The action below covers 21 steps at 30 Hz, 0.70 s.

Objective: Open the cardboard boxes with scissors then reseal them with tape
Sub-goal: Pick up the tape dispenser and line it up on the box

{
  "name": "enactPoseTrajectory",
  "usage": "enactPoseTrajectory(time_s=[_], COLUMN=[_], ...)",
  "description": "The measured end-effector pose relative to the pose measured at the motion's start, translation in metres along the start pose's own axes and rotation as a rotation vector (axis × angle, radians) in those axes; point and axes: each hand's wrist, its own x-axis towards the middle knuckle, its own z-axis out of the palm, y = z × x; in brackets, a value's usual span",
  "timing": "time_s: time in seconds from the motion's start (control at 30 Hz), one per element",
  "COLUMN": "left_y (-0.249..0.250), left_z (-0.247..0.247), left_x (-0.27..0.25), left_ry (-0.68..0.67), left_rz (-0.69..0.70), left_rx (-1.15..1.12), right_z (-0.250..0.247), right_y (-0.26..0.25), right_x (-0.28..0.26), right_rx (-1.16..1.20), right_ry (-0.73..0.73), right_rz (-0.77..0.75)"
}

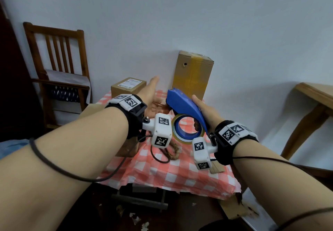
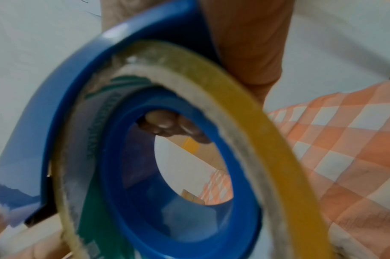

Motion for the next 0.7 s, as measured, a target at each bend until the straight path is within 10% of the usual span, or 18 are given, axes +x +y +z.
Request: enactPoseTrajectory(time_s=[0.7], left_y=[0.005], left_z=[0.0], left_x=[-0.006], left_ry=[0.103], left_rz=[0.131], left_rx=[0.447], right_z=[-0.005], right_y=[-0.018], right_x=[-0.004], right_rx=[-0.34], right_ry=[0.139], right_rz=[-0.188])
